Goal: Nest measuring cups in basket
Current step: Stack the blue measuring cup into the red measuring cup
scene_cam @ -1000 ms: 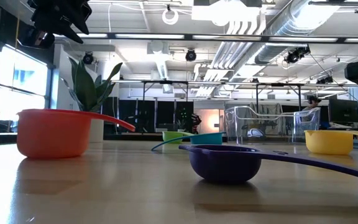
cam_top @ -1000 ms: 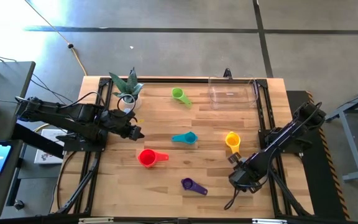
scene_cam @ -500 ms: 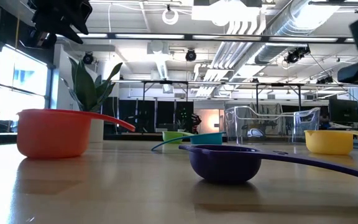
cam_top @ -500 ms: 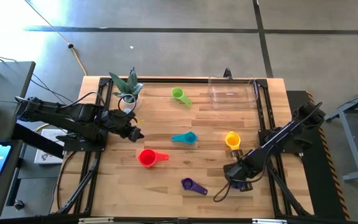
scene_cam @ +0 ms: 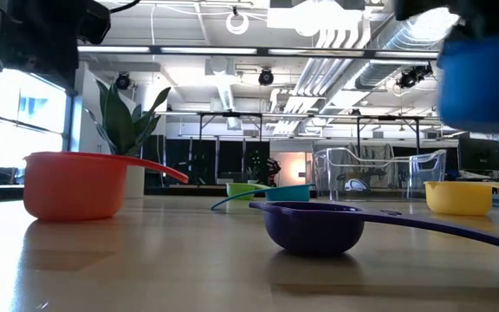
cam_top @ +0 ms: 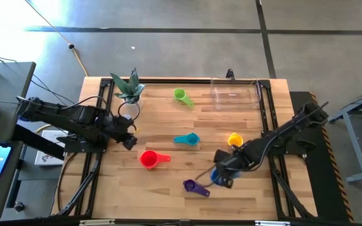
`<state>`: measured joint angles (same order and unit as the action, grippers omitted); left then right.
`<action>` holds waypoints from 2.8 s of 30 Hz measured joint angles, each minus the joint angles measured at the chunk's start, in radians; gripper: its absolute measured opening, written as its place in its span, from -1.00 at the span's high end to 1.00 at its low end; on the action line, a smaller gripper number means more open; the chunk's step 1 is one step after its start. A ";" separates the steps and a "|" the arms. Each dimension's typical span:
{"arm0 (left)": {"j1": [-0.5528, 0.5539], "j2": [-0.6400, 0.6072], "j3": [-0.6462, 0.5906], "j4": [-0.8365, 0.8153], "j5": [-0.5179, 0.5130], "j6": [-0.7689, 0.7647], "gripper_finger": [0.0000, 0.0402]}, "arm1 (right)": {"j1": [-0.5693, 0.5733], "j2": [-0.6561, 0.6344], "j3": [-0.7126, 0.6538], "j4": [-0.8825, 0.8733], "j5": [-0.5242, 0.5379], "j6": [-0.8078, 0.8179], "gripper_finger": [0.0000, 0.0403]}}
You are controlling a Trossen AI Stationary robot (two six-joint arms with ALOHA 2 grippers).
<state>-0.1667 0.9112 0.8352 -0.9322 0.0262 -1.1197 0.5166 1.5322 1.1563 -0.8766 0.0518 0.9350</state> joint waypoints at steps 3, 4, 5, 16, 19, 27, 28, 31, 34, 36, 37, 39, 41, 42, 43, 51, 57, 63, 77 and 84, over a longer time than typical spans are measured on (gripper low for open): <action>-0.031 0.000 0.000 -0.012 0.003 -0.083 0.62 | -0.041 0.000 0.045 0.002 0.008 0.055 1.00; -0.043 0.000 0.000 -0.012 0.003 -0.108 0.62 | -0.055 0.000 0.058 0.002 0.009 0.070 1.00; -0.054 0.000 0.000 -0.012 0.003 -0.122 0.62 | -0.069 0.000 0.071 0.002 0.009 0.084 1.00; -0.142 0.104 -0.003 -0.019 0.011 -0.055 0.62 | -0.211 0.000 0.159 0.080 0.086 0.105 1.00; -0.153 0.148 -0.004 -0.022 0.016 -0.016 0.62 | -0.244 0.000 0.167 0.156 0.103 0.088 1.00; -0.170 0.246 -0.004 -0.020 0.021 -0.056 0.62 | -0.312 0.000 0.167 0.308 0.101 0.056 1.00; -0.170 0.257 -0.004 -0.021 0.020 -0.058 0.62 | -0.318 0.000 0.167 0.317 0.099 0.051 1.00; -0.170 0.292 -0.004 -0.021 0.009 -0.088 0.62 | -0.337 0.000 0.167 0.323 0.085 0.050 1.00; -0.170 0.332 -0.004 -0.021 -0.017 -0.081 0.62 | -0.348 0.000 0.167 0.321 0.071 0.036 1.00; -0.166 0.359 -0.004 -0.020 -0.024 -0.074 0.62 | -0.348 0.000 0.167 0.320 0.070 0.033 1.00; -0.163 0.372 -0.004 -0.021 -0.031 -0.074 0.62 | -0.347 0.000 0.167 0.320 0.069 0.033 1.00; -0.152 0.400 -0.004 -0.019 -0.039 -0.073 0.62 | -0.347 0.000 0.167 0.320 0.069 0.032 1.00; -0.138 0.425 -0.004 -0.017 -0.039 -0.068 0.62 | -0.347 0.000 0.167 0.319 0.069 0.033 1.00; -0.130 0.435 -0.004 -0.013 -0.039 -0.056 0.62 | -0.347 0.000 0.167 0.319 0.069 0.032 1.00; -0.123 0.445 -0.005 -0.008 -0.040 -0.046 0.62 | -0.346 0.000 0.167 0.319 0.069 0.033 1.00; -0.060 0.505 -0.005 0.024 -0.042 0.015 0.62 | -0.346 0.000 0.167 0.318 0.069 0.028 1.00; -0.042 0.516 -0.005 0.075 -0.035 0.049 0.62 | -0.346 0.000 0.167 0.316 0.069 0.025 1.00; -0.042 0.517 -0.005 0.133 -0.012 0.051 0.62 | -0.346 0.000 0.167 0.312 0.069 0.025 1.00; -0.043 0.517 -0.005 0.244 0.020 0.050 0.62 | -0.346 0.000 0.167 0.312 0.069 0.002 1.00; -0.057 0.537 -0.005 0.307 0.042 0.050 0.62 | -0.346 0.000 0.167 0.310 0.075 -0.002 1.00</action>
<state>-0.2233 1.4481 0.8303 -0.6249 0.0681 -1.0694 0.1707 1.5322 1.3235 -0.5668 0.1273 0.9333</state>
